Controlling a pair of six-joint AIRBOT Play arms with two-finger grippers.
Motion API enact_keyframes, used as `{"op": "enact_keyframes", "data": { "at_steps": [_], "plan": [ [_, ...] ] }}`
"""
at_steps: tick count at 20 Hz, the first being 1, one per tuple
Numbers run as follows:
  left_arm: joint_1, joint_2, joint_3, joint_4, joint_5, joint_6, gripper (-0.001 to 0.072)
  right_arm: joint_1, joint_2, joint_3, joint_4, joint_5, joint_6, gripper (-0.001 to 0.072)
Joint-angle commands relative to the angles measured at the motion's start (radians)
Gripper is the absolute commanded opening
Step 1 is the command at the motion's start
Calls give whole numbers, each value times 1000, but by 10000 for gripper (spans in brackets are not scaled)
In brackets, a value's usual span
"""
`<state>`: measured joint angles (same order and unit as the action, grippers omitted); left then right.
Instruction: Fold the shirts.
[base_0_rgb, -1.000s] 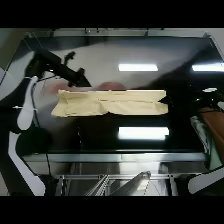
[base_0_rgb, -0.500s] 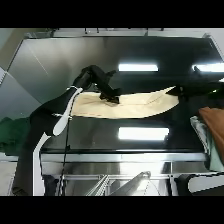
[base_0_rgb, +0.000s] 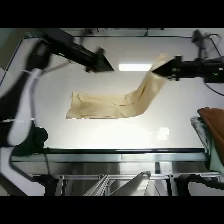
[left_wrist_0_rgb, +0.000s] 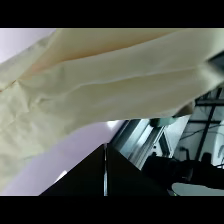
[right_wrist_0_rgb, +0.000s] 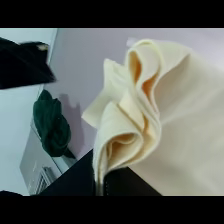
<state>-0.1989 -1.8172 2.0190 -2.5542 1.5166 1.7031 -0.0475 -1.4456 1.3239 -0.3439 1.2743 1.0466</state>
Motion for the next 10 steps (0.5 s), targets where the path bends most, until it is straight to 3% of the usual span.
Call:
{"op": "enact_keyframes", "data": {
  "at_steps": [1, 4, 8, 10],
  "plan": [
    [196, 236, -137, 97, 95, 37, 14, 347, -84, 45, 23, -322, -26, 17],
    [337, 375, -317, 126, 95, 92, 14, 578, -309, 203, 27, -487, -25, 17],
    [421, 489, -586, 126, 45, 170, 15, 741, -683, 540, 37, -501, 2, 23],
    [433, 523, -700, 125, 47, 201, 15, 766, -776, 620, 80, -446, 1, 390]
  ]
}}
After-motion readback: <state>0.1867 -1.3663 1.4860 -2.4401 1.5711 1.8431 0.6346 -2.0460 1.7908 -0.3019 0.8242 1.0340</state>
